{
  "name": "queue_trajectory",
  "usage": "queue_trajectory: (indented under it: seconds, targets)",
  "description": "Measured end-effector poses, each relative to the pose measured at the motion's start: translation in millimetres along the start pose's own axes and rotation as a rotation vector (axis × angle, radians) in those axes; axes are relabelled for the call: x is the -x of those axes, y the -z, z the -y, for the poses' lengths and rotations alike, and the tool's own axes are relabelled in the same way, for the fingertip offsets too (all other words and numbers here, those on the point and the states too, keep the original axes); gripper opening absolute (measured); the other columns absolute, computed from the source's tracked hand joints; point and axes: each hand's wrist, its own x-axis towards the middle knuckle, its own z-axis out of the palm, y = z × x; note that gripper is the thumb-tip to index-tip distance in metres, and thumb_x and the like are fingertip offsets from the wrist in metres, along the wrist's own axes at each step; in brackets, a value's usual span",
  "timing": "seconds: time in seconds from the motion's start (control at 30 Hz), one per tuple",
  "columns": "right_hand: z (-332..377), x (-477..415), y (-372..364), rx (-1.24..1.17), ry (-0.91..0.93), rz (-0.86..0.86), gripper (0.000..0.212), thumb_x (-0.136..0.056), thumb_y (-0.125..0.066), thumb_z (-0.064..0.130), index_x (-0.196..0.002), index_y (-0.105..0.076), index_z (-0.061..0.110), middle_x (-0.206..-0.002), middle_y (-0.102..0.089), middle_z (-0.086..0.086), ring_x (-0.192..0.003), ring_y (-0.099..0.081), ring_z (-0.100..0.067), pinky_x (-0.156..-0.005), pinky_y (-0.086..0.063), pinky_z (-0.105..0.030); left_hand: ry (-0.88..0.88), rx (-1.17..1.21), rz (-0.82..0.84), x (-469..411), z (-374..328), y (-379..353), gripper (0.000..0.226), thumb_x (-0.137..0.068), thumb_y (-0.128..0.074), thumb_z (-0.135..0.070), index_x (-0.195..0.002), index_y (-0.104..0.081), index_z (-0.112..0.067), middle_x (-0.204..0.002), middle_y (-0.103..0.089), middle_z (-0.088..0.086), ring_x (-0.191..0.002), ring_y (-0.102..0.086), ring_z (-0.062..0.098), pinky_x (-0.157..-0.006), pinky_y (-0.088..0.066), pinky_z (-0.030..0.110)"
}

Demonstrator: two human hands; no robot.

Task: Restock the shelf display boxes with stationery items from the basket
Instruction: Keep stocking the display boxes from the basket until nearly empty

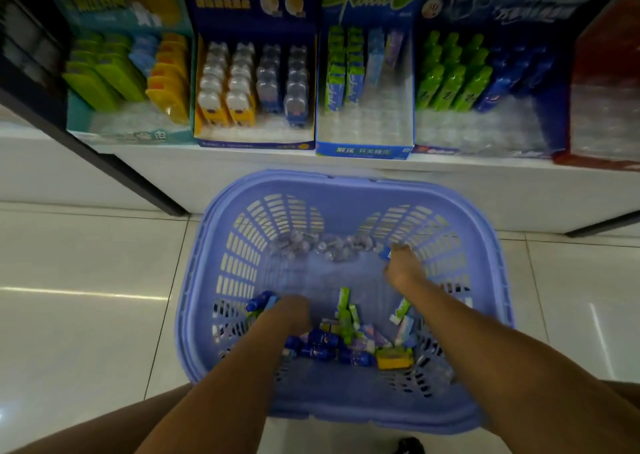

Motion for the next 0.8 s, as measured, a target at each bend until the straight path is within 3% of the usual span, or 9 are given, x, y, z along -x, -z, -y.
queue_trajectory:
  seconds: [0.17, 0.27, 0.33, 0.43, 0.5, 0.57, 0.63, 0.7, 0.8]
  targets:
    - [1, -20, -8, 0.103, 0.012, -0.061, 0.031, -0.097, -0.046, 0.014, -0.125, -0.05, -0.001, -0.125, -0.054, -0.02, -0.109, -0.058, -0.035, -0.087, -0.05, -0.045, 0.062, 0.079, -0.054, -13, 3, -4, 0.03, -0.096, -0.047, -0.016, -0.115, -0.061, 0.002, -0.121, -0.059, 0.023, -0.11, -0.057, 0.034, -0.093, -0.045, 0.04]
    - [1, -22, -4, -0.047, -0.041, 0.001, 0.032, -0.088, -0.063, 0.028, -0.102, -0.063, 0.0, -0.102, -0.065, -0.019, -0.094, -0.064, -0.034, -0.078, -0.052, -0.042, 0.144, 0.326, -0.202, -20, -6, 7, 0.027, -0.097, -0.042, -0.013, -0.088, -0.063, 0.001, -0.086, -0.057, 0.025, -0.081, -0.059, 0.032, -0.087, -0.046, 0.044]
    - [7, -15, -1, -0.328, -0.021, 0.101, 0.028, -0.084, -0.068, 0.027, -0.09, -0.068, 0.0, -0.084, -0.066, -0.019, -0.079, -0.065, -0.028, -0.073, -0.052, -0.039, 0.118, 0.683, -0.254, -23, -15, 16, 0.03, -0.099, -0.045, -0.022, -0.075, -0.053, -0.007, -0.069, -0.048, 0.014, -0.066, -0.051, 0.025, -0.08, -0.047, 0.046]
    - [31, 14, 2, -0.668, 0.175, 0.254, 0.014, -0.084, -0.068, 0.018, -0.084, -0.072, 0.005, -0.064, -0.065, -0.004, -0.055, -0.059, -0.006, -0.058, -0.05, -0.021, 0.059, 1.348, -0.19, -19, -28, 24, 0.027, -0.095, -0.054, -0.037, -0.093, -0.061, -0.011, -0.093, -0.064, 0.007, -0.09, -0.063, 0.025, -0.081, -0.055, 0.039]
    - [45, 29, 1, -0.704, 0.287, 0.291, 0.011, -0.086, -0.066, 0.014, -0.079, -0.071, 0.007, -0.069, -0.067, -0.006, -0.057, -0.06, -0.007, -0.061, -0.048, -0.024, 0.048, 1.54, -0.19, -19, -32, 25, 0.028, -0.096, -0.053, -0.032, -0.096, -0.064, -0.006, -0.095, -0.067, 0.013, -0.088, -0.066, 0.026, -0.079, -0.058, 0.037]
    - [46, 27, 0, -0.603, 0.308, 0.235, 0.017, -0.088, -0.063, 0.013, -0.088, -0.071, -0.002, -0.084, -0.071, -0.019, -0.073, -0.067, -0.027, -0.067, -0.05, -0.035, 0.103, 1.577, -0.28, -19, -31, 27, 0.025, -0.097, -0.053, -0.024, -0.095, -0.061, -0.001, -0.096, -0.066, 0.018, -0.089, -0.065, 0.03, -0.082, -0.056, 0.04]
    - [37, 15, 1, -0.241, 0.251, 0.085, 0.024, -0.091, -0.055, 0.009, -0.105, -0.065, -0.007, -0.102, -0.066, -0.025, -0.093, -0.063, -0.038, -0.073, -0.05, -0.038, 0.186, 1.52, -0.391, -19, -23, 29, 0.019, -0.097, -0.054, -0.019, -0.092, -0.058, -0.001, -0.096, -0.063, 0.019, -0.091, -0.062, 0.033, -0.087, -0.054, 0.044]
    - [22, 5, 1, 0.1, 0.155, -0.009, 0.03, -0.094, -0.045, 0.005, -0.121, -0.054, -0.004, -0.124, -0.055, -0.023, -0.11, -0.057, -0.037, -0.086, -0.048, -0.04, 0.215, 1.562, -0.412, -16, -13, 31, 0.015, -0.095, -0.057, -0.017, -0.087, -0.057, -0.004, -0.084, -0.06, 0.015, -0.082, -0.058, 0.029, -0.087, -0.054, 0.045]
    - [0, -7, -3, 0.467, 0.16, 0.081, 0.043, -0.094, -0.048, 0.007, -0.136, -0.04, 0.005, -0.144, -0.033, -0.017, -0.125, -0.045, -0.035, -0.095, -0.044, -0.042, 0.175, 1.695, -0.38, -6, -8, 37, 0.008, -0.092, -0.059, -0.012, -0.086, -0.057, -0.008, -0.07, -0.053, 0.009, -0.065, -0.051, 0.02, -0.068, -0.051, 0.034]
